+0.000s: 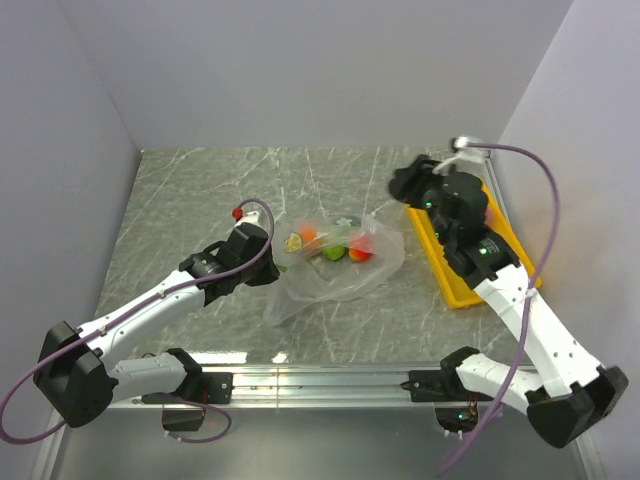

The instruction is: Untie the knot of the plastic bag and take out the fruit

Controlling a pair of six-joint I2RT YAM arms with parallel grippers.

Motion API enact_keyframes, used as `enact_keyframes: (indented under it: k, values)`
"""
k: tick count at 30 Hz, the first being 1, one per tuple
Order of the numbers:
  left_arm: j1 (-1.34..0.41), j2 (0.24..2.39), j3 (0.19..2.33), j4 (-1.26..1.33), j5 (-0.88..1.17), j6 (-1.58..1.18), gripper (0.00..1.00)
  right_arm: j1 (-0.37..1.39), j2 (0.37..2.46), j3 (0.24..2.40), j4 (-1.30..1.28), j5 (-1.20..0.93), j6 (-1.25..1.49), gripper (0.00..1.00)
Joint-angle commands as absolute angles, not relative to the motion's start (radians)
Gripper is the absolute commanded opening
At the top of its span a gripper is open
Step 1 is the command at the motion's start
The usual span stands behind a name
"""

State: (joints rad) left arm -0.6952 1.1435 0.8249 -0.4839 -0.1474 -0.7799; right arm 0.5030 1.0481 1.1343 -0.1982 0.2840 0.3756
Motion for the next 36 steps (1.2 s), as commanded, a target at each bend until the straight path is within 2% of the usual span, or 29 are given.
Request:
enact_keyframes:
  k: [1, 5, 8, 9, 14, 15, 17, 18, 21, 28, 32, 33, 36]
  values:
    - [-0.696, 1.127, 0.847, -0.477, -0.143, -0.784, 0.0, 0.338, 0.993, 1.039, -0.296, 0.471, 0.405, 0.03]
    - [-0.696, 1.121, 0.844, -0.466, -0.132, -0.787, 0.01, 0.131, 1.005, 0.939, -0.334, 0.439, 0.465, 0.04]
    - [-0.696, 1.123, 0.848, -0.457, -0.11, -0.795, 0.0, 0.028, 1.028, 0.87, -0.313, 0.45, 0.538, 0.1]
    - [-0.696, 1.123, 0.851, -0.454, -0.106, -0.799, 0.0, 0.003, 1.04, 0.861, -0.313, 0.442, 0.563, 0.15]
    - [-0.696, 1.117, 0.868, -0.457, -0.101, -0.796, 0.01, -0.164, 1.207, 0.882, -0.357, 0.358, 0.705, 0.25]
    - [-0.696, 1.114, 0.874, -0.459, -0.107, -0.793, 0.01, -0.19, 1.227, 0.885, -0.353, 0.339, 0.713, 0.4]
    - [-0.696, 1.109, 0.88, -0.465, -0.112, -0.793, 0.01, -0.201, 1.258, 0.887, -0.335, 0.342, 0.719, 0.61]
    - [-0.696, 1.106, 0.881, -0.465, -0.115, -0.793, 0.01, -0.201, 1.267, 0.89, -0.334, 0.353, 0.721, 0.81]
    - [-0.698, 1.101, 0.881, -0.465, -0.117, -0.798, 0.01, -0.204, 1.295, 0.923, -0.368, 0.367, 0.724, 0.97]
    - [-0.696, 1.098, 0.885, -0.474, -0.114, -0.799, 0.01, -0.161, 1.188, 0.976, -0.387, 0.327, 0.645, 1.0]
    - [-0.696, 1.12, 0.925, -0.492, -0.11, -0.802, 0.01, -0.005, 1.083, 1.021, -0.33, 0.186, 0.419, 0.93]
    - [-0.696, 1.126, 0.949, -0.497, -0.106, -0.807, 0.01, 0.106, 1.072, 1.043, -0.339, 0.17, 0.37, 0.91]
    - [-0.696, 1.157, 1.0, -0.506, -0.092, -0.816, 0.01, 0.283, 1.063, 1.135, -0.412, 0.118, 0.215, 0.86]
